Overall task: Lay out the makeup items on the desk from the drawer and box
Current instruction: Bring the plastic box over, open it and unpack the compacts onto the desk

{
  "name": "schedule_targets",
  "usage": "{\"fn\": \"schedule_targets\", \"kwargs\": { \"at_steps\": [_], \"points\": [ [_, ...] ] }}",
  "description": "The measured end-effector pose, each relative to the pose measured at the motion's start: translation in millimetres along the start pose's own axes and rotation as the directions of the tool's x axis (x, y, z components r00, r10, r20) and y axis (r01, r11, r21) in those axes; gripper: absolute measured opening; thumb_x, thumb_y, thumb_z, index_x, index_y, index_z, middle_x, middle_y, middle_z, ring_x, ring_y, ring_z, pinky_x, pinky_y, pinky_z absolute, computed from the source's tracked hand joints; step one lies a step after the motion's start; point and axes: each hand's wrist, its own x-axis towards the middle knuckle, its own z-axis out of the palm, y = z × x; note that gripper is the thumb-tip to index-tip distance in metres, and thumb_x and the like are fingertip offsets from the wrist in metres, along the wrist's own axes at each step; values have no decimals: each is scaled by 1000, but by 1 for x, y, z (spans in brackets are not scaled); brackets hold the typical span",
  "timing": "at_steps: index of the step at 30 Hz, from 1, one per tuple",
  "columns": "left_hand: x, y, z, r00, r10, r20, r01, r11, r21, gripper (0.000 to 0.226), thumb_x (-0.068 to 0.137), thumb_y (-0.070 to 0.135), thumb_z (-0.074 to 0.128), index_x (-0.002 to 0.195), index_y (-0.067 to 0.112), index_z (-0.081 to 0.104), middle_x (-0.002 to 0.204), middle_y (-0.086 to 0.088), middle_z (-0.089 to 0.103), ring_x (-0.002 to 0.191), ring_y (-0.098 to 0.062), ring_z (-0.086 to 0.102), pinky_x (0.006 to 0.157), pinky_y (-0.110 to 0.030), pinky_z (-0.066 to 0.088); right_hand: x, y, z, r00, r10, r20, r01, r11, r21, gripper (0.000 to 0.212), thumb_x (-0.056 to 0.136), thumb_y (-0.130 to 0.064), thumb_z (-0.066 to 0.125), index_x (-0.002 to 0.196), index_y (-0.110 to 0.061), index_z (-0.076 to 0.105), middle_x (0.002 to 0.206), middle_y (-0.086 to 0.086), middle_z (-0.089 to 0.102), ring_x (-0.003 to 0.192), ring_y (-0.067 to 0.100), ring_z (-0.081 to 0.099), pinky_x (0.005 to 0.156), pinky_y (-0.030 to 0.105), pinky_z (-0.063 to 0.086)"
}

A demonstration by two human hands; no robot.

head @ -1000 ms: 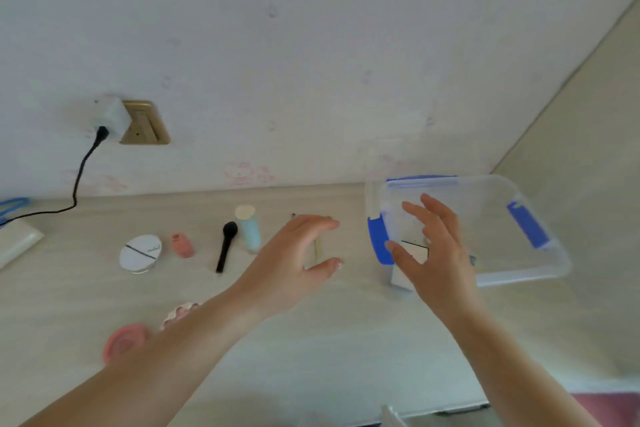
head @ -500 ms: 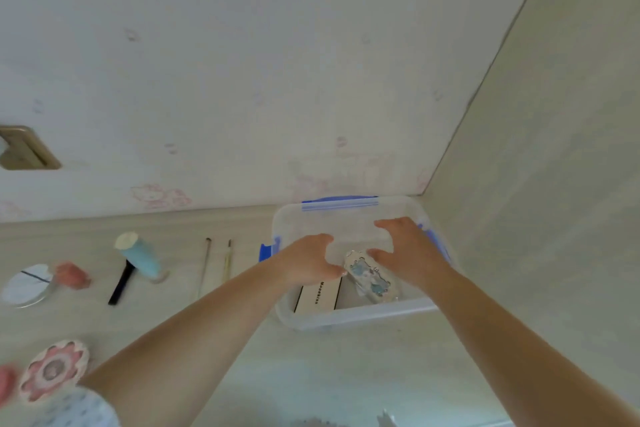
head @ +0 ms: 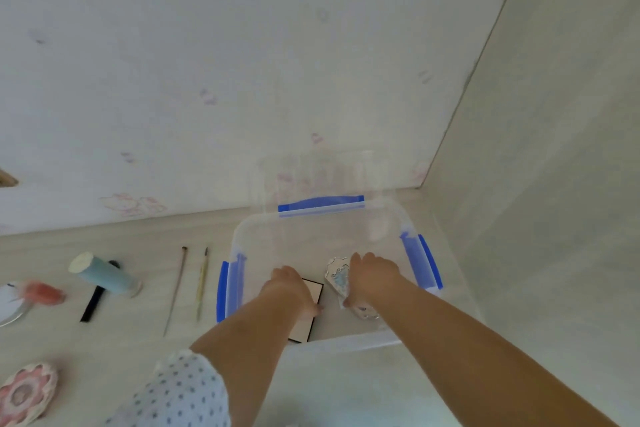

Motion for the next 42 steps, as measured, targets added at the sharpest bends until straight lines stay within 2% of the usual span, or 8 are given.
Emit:
{"fn": "schedule_targets", "kwargs": {
  "at_steps": [4, 10, 18, 25, 30, 33, 36, 42],
  "points": [
    [9, 5, 4, 1000, 7, -12, -7, 999, 40, 115, 70, 66, 64, 147, 5, 3, 145, -14, 26, 131, -29, 40, 100, -36, 40, 10, -4, 5, 999, 1, 39, 1, 999, -44, 103, 76, -52, 68, 146, -5, 9, 138, 14, 40, 127, 31, 43, 98, 39, 40],
    [18, 4, 3, 1000, 20, -13, -19, 997, 72, 100, 67, 58, 71, 139, 11, 21, 134, -11, 35, 121, -28, 49, 86, -33, 45, 21, -6, 12, 1000, -7, 0, 7, 1000, -9, 81, 70, -44, 76, 130, -9, 34, 124, 11, 51, 116, 29, 51, 91, 36, 47],
    [18, 2, -1, 994, 83, -76, -78, 995, 67, 75, 72, 44, 62, 131, 10, 32, 127, -10, 40, 113, -29, 52, 73, -31, 39, 16, 0, 8, 999, -29, -43, 25, 996, -91, 71, 70, -43, 71, 122, -11, 35, 110, 8, 52, 100, 27, 57, 71, 32, 41],
    [-12, 1, -30, 970, 186, -156, -203, 975, -96, 83, 77, 54, 58, 140, 12, 23, 131, -11, 40, 116, -33, 50, 75, -34, 45, -18, 14, -23, 983, -12, -183, 40, 988, 150, 73, 66, -47, 68, 121, -15, 31, 92, 2, 41, 77, 21, 46, 52, 26, 29],
    [-48, -6, -63, 931, 270, -247, -314, 936, -161, 85, 77, 58, 54, 140, 11, 23, 129, -11, 47, 110, -30, 56, 75, -33, 44, -52, 13, -57, 944, 26, -329, 57, 969, 240, 73, 69, -48, 66, 122, -14, 31, 100, 4, 42, 86, 25, 50, 67, 30, 37],
    [-65, -13, -74, 910, 316, -268, -384, 887, -257, 80, 77, 60, 54, 134, 10, 29, 114, -8, 60, 98, -24, 62, 68, -30, 44, -70, 4, -75, 904, 36, -427, 96, 954, 283, 70, 71, -48, 65, 122, -13, 32, 108, 5, 47, 93, 27, 55, 70, 31, 41],
    [-79, -32, -85, 880, 338, -333, -459, 788, -411, 65, 77, 58, 57, 120, 14, 37, 86, -1, 64, 74, -17, 61, 60, -28, 45, -89, -9, -94, 869, 32, -494, 140, 941, 307, 68, 72, -47, 63, 123, -14, 31, 105, 4, 54, 84, 24, 55, 67, 30, 42],
    [-92, -95, -106, 843, 296, -449, -530, 600, -599, 58, 77, 57, 60, 114, 21, 35, 94, -1, 63, 71, -11, 59, 57, -26, 45, -110, -63, -114, 822, -43, -568, 262, 914, 309, 74, 73, -49, 65, 127, -17, 27, 105, 1, 57, 86, 22, 58, 68, 31, 45]
  ]
}}
